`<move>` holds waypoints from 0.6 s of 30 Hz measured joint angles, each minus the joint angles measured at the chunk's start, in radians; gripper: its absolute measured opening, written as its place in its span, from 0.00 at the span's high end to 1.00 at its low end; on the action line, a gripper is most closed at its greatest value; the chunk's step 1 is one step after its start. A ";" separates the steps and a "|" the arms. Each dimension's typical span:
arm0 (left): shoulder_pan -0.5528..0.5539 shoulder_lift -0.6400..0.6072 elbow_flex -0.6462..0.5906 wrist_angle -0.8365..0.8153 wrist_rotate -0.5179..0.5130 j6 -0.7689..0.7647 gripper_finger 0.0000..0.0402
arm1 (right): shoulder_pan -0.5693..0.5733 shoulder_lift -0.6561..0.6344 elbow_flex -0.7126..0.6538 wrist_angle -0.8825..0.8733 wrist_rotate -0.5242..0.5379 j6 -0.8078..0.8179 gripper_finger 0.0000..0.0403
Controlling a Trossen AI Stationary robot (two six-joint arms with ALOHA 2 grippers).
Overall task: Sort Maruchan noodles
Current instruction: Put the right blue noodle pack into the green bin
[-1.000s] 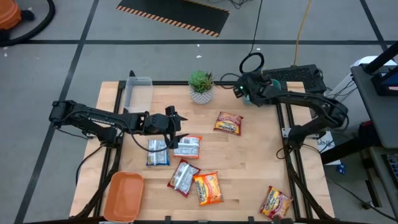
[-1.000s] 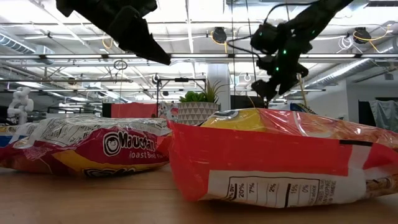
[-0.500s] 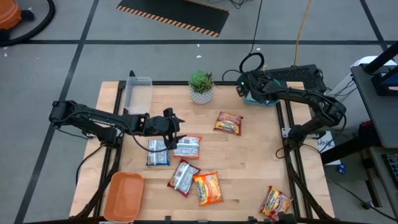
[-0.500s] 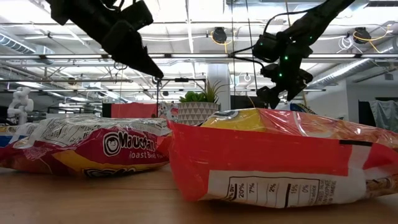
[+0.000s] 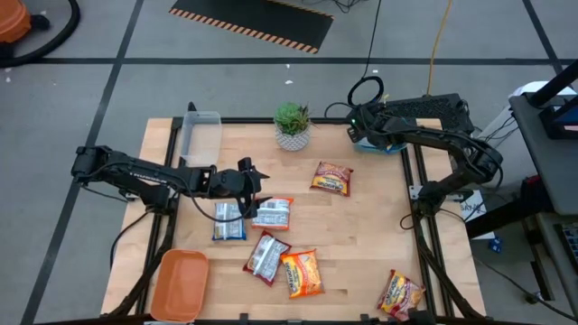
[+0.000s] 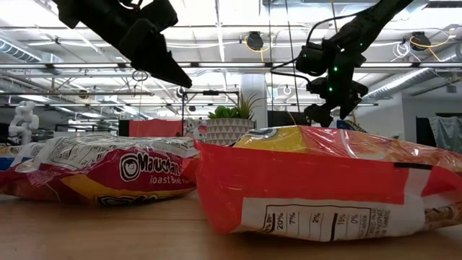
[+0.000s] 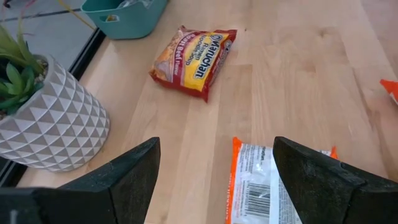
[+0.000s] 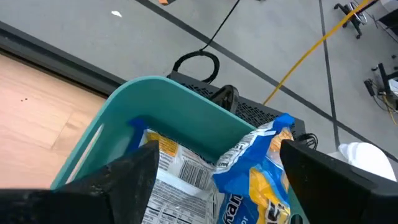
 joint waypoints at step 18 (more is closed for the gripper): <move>-0.008 0.000 0.000 0.006 0.000 -0.007 0.21 | -0.055 0.000 -0.047 0.029 -0.001 -0.038 0.64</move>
